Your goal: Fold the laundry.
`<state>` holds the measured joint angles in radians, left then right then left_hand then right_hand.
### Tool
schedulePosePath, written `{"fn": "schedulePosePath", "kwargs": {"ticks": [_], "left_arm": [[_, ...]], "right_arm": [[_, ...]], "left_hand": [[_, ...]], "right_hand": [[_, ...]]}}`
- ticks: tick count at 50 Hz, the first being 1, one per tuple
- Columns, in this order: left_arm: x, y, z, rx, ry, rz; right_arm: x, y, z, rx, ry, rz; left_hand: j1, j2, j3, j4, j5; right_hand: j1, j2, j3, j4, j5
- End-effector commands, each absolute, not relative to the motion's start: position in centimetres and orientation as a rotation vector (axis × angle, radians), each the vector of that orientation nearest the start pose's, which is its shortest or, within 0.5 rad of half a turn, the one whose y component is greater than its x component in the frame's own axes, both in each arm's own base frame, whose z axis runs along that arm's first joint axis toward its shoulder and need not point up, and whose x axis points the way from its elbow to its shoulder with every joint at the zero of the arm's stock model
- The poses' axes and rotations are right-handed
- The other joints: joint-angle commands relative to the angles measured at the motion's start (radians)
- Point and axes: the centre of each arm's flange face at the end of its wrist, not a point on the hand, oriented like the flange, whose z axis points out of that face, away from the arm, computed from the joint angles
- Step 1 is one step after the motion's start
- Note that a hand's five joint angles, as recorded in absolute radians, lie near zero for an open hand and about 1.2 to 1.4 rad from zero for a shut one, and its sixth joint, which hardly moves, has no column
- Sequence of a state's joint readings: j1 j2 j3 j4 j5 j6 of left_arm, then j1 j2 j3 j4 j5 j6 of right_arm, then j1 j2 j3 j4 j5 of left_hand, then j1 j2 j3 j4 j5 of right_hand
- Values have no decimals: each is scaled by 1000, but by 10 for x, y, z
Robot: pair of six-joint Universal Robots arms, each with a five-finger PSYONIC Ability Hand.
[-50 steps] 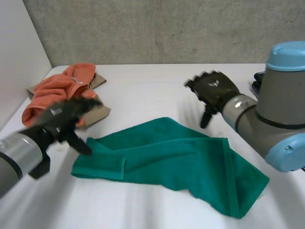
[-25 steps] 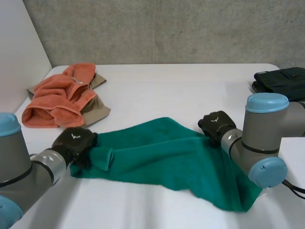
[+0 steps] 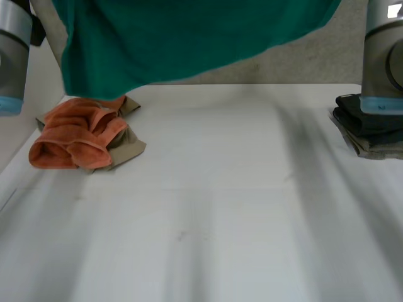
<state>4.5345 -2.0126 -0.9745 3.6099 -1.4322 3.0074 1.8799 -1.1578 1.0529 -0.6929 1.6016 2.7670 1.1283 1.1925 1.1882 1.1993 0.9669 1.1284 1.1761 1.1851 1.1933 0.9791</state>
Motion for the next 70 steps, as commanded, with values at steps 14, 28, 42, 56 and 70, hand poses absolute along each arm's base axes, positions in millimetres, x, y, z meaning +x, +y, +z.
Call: {"fn": "schedulePosePath", "kwargs": {"ticks": [14,28,42,56,70], "left_arm": [[-203,-313,163,515,2653,-2288],[-191,-271,159,828,2562,-1991],[-208,-218,160,997,2547,-1815],[-208,-260,125,964,2378,-1850],[-213,-270,145,1024,2290,-1965]], "right_arm": [[230,-332,173,-972,2191,-2000],[225,-305,158,-1052,2286,-1782],[225,-299,162,-1042,2265,-1775],[224,-294,156,-1050,2280,-1743],[221,-296,175,-1060,2276,-1810]], "left_hand": [[268,204,208,197,255],[-674,-738,-734,-745,-687],[-709,-774,-769,-780,-722],[-507,-571,-567,-578,-520],[268,204,208,197,255]], "right_hand": [[268,220,211,203,243],[268,220,211,203,243],[268,220,211,203,243],[268,220,211,203,243],[268,220,211,203,243]]}}
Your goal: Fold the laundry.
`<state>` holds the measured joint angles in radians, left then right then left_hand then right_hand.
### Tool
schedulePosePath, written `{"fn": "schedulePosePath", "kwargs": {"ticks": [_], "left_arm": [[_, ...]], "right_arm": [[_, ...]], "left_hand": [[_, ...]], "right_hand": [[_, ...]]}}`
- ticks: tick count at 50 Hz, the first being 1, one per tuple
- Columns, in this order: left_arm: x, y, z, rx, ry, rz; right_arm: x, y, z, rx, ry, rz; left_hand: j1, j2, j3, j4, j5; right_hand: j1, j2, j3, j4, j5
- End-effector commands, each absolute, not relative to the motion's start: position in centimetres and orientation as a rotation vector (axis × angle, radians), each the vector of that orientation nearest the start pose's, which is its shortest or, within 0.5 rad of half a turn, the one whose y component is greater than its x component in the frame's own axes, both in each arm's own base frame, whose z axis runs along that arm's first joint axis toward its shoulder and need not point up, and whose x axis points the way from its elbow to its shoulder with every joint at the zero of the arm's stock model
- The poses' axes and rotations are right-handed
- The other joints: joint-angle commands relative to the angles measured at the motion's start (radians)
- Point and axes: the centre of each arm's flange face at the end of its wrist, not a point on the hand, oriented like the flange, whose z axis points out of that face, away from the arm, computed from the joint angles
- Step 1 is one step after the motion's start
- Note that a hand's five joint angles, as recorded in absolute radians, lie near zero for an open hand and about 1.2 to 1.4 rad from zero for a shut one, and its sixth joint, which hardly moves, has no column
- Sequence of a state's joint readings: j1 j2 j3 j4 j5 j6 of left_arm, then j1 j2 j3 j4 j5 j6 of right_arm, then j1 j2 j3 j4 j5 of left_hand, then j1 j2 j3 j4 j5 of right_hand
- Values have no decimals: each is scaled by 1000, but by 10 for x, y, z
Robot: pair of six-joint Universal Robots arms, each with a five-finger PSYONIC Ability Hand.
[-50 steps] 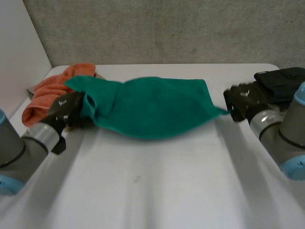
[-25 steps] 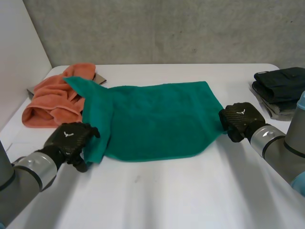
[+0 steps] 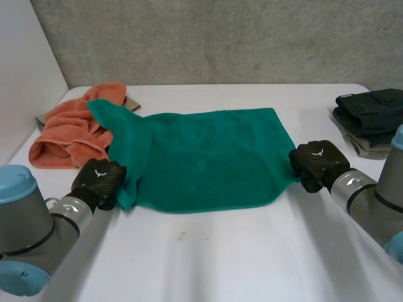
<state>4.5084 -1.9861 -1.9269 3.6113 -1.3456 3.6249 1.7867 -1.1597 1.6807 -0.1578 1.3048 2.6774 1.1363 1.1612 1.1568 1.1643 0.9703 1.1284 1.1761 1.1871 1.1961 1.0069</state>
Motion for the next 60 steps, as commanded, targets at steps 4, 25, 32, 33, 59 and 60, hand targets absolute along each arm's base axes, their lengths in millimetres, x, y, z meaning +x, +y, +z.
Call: {"fn": "schedulePosePath", "kwargs": {"ticks": [4,25,32,33,59,60], "left_arm": [[-207,-263,190,913,2281,-2087],[-187,-178,214,1443,2572,-1578],[-196,-210,180,1500,2529,-1454],[-197,-223,177,1480,2495,-1453],[-209,-253,181,1358,2437,-1562],[-208,-252,181,1354,2437,-1564]], "right_arm": [[209,-295,208,-1105,2306,-1873],[148,-252,255,-1606,2471,-1552],[160,-284,219,-1535,2524,-1517],[161,-290,216,-1525,2535,-1537],[162,-326,178,-1471,2664,-1335],[162,-326,178,-1470,2666,-1337]], "left_hand": [[260,235,239,232,251],[260,235,239,232,251],[260,235,239,232,251],[260,235,239,232,251],[260,235,239,232,251],[260,235,239,232,251]], "right_hand": [[268,220,209,200,215],[268,220,209,200,215],[268,220,209,200,215],[268,220,209,200,215],[218,170,159,150,165],[148,100,89,80,95]]}}
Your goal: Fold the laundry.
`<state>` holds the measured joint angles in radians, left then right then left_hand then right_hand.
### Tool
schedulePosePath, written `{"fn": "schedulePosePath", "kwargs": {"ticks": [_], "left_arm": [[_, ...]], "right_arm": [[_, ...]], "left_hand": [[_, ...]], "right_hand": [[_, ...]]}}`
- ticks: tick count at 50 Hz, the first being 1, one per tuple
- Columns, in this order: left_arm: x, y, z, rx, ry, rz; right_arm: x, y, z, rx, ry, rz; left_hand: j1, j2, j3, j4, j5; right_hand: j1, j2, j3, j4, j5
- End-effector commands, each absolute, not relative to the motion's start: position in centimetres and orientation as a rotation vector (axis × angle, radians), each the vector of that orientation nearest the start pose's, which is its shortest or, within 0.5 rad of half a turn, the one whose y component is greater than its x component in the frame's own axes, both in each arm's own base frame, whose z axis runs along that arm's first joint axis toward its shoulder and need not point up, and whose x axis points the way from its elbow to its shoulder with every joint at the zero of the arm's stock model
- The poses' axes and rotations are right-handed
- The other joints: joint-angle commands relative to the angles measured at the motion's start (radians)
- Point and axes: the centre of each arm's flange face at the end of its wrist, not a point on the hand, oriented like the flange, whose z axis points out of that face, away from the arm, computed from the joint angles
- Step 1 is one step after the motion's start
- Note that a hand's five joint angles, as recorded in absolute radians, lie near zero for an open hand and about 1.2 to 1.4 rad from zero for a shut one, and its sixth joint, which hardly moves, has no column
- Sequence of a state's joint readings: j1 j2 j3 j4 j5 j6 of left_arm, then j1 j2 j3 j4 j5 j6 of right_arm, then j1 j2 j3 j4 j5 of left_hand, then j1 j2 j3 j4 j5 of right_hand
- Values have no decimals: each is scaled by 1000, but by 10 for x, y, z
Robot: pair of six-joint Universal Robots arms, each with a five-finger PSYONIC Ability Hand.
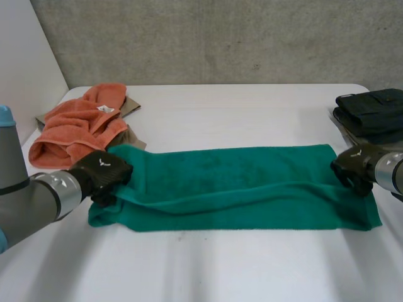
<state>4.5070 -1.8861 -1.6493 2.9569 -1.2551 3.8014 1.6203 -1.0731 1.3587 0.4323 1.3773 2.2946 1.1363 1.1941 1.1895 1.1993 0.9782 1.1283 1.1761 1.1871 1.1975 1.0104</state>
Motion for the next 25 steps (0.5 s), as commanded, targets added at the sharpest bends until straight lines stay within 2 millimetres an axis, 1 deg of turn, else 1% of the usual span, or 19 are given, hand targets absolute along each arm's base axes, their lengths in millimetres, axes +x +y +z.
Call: {"fn": "schedulePosePath", "kwargs": {"ticks": [1,2,3,7,10,15,18,20,22,25], "left_arm": [[-208,-252,182,1350,2437,-1570],[-206,-251,182,1344,2435,-1577],[-205,-250,183,1344,2433,-1583],[-204,-247,184,1348,2432,-1602],[-204,-245,185,1353,2430,-1614],[-204,-243,184,1354,2427,-1622],[-204,-243,181,1354,2427,-1619],[-204,-244,178,1357,2439,-1602],[-203,-245,174,1357,2453,-1585],[-204,-246,171,1361,2460,-1573]], "right_arm": [[163,-326,178,-1474,2664,-1339],[164,-327,178,-1479,2663,-1345],[165,-329,176,-1477,2662,-1368],[165,-339,175,-1455,2664,-1482],[166,-342,171,-1406,2687,-1516],[170,-336,164,-1327,2706,-1417],[176,-327,155,-1324,2696,-1294],[179,-317,151,-1343,2701,-1176],[180,-314,154,-1349,2698,-1150],[179,-318,168,-1335,2690,-1230]], "left_hand": [[260,202,207,197,244],[260,202,207,197,244],[260,202,207,197,244],[260,202,207,197,244],[260,202,207,197,244],[260,202,207,197,244],[260,202,207,197,244],[260,202,207,197,244],[260,202,207,197,244],[260,202,207,197,244]], "right_hand": [[31,-17,-28,-38,-26],[-179,-227,-238,-249,-236],[-559,-607,-618,-629,-616],[-546,-593,-604,-615,-602],[-552,-599,-610,-621,-608],[-543,-591,-602,-612,-599],[-540,-588,-599,-609,-596],[-540,-588,-599,-609,-596],[-537,-585,-596,-606,-593],[-534,-582,-593,-603,-591]]}}
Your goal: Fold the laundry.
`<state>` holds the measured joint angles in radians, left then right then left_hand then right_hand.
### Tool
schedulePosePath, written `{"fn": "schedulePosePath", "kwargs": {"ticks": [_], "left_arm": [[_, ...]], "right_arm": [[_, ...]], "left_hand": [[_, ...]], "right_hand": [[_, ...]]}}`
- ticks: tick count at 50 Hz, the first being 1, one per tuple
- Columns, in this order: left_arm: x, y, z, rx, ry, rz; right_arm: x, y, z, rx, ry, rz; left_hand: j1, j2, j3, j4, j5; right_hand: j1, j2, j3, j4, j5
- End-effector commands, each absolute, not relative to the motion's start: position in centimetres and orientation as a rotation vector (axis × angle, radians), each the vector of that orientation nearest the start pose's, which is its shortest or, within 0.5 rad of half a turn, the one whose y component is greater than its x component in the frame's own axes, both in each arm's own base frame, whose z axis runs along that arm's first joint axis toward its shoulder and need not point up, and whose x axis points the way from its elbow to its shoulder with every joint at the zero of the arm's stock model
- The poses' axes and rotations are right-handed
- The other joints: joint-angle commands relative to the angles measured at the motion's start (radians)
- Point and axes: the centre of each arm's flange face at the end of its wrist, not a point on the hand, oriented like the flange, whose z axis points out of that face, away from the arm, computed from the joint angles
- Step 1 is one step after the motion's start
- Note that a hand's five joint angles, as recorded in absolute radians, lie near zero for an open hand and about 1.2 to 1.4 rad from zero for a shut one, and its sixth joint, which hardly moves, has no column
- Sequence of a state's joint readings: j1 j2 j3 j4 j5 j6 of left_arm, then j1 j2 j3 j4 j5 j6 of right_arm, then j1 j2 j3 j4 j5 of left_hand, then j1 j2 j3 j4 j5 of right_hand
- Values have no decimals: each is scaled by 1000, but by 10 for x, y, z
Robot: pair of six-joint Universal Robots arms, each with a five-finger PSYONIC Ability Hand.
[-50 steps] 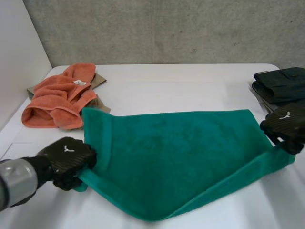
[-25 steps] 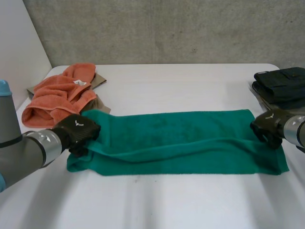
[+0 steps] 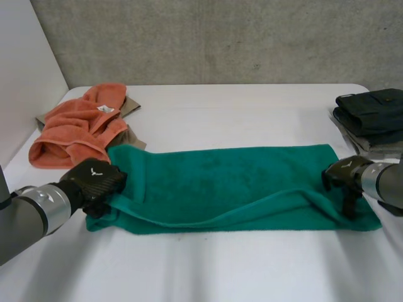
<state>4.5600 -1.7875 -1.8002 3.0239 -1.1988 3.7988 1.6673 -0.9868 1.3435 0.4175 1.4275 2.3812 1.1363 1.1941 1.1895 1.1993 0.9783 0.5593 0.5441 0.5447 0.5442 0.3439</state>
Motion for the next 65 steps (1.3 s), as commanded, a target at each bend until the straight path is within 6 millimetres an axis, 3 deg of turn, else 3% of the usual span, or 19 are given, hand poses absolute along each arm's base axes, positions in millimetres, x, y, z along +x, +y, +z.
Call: {"fn": "schedulePosePath", "kwargs": {"ticks": [1,8,18,22,33,45,54,55,56,57,62,65], "left_arm": [[-204,-247,170,1362,2463,-1569],[-206,-249,168,1366,2468,-1567],[-208,-248,170,1371,2461,-1580],[-207,-249,170,1366,2465,-1580],[-206,-251,168,1352,2483,-1573],[-204,-256,166,1337,2488,-1576],[-205,-257,166,1326,2497,-1581],[-204,-257,167,1319,2498,-1585],[-204,-257,167,1318,2500,-1585],[-204,-258,168,1310,2500,-1588],[-202,-258,177,1271,2499,-1627],[-200,-257,189,1226,2494,-1673]], "right_arm": [[178,-319,173,-1329,2683,-1261],[175,-317,207,-1322,2644,-1402],[173,-287,237,-1329,2610,-1443],[174,-274,229,-1337,2604,-1426],[175,-248,178,-1339,2623,-1384],[185,-236,144,-1219,2580,-1514],[186,-259,126,-1189,2561,-1670],[186,-262,124,-1187,2563,-1683],[185,-267,122,-1178,2571,-1709],[184,-268,121,-1174,2577,-1712],[181,-282,136,-1130,2575,-1820],[178,-289,162,-1103,2536,-1924]], "left_hand": [[260,202,207,197,243],[260,202,207,197,243],[260,202,207,197,243],[260,202,207,197,243],[260,202,207,197,243],[260,202,207,197,243],[260,202,207,197,243],[260,202,207,197,243],[260,202,207,197,243],[260,202,207,197,243],[260,202,207,197,243],[260,202,207,197,243]], "right_hand": [[44,59,58,59,85],[79,94,94,94,120],[12,27,26,27,52],[-18,-3,-3,-3,23],[-47,-32,-33,-32,-6],[-41,-26,-27,-26,0],[378,393,393,393,419],[460,475,475,475,501],[734,749,749,749,775],[836,851,850,851,877],[837,852,852,852,878],[837,852,852,852,878]]}}
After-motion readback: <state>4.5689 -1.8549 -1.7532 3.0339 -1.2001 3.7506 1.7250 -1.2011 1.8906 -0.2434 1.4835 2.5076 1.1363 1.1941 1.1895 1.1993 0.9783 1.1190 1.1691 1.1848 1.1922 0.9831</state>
